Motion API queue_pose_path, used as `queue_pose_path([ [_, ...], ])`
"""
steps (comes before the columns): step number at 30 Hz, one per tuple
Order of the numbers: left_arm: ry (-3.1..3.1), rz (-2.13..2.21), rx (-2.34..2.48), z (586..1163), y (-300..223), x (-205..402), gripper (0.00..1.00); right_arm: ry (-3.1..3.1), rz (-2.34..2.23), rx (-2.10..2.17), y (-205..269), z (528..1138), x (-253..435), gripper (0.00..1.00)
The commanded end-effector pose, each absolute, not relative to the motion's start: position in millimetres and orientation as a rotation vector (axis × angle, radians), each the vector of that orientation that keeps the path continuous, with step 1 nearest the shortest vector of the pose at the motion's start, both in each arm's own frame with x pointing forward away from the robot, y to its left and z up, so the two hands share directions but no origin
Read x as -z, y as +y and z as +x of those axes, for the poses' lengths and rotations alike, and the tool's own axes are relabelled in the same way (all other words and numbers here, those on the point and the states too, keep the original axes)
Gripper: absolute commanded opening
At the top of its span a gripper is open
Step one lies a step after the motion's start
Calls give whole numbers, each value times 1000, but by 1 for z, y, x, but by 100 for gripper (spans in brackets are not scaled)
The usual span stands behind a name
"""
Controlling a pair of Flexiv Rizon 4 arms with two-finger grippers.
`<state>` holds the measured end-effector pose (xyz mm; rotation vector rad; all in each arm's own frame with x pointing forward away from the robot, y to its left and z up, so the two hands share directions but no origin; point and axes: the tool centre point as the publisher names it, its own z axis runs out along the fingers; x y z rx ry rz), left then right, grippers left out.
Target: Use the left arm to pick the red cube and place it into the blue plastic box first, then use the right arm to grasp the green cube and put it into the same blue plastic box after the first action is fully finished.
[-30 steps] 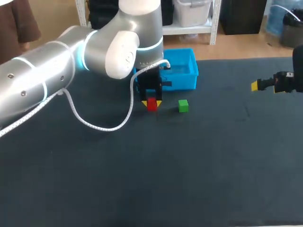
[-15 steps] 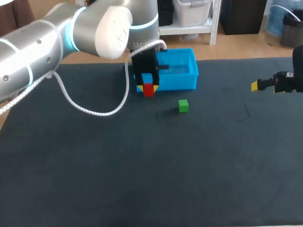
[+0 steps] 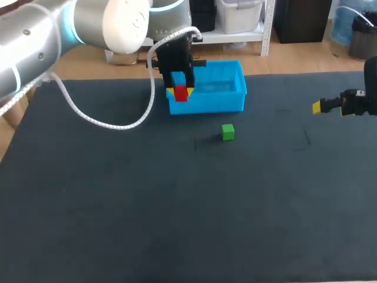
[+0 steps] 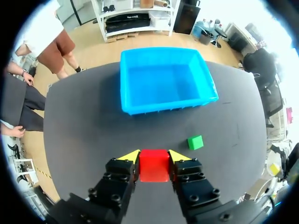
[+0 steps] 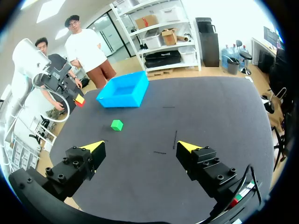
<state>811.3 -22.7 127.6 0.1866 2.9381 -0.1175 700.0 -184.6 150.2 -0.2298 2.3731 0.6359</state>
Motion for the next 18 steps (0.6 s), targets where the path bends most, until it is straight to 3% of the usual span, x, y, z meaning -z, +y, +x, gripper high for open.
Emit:
queue_pose_path([
  [1,2933,190,122,811,-23,-128,0,2373,-231,-636,-185,700,-150,100],
  [18,2903,179,133,845,-33,-128,0,2373,-231,-636,-185,700,-150,100],
])
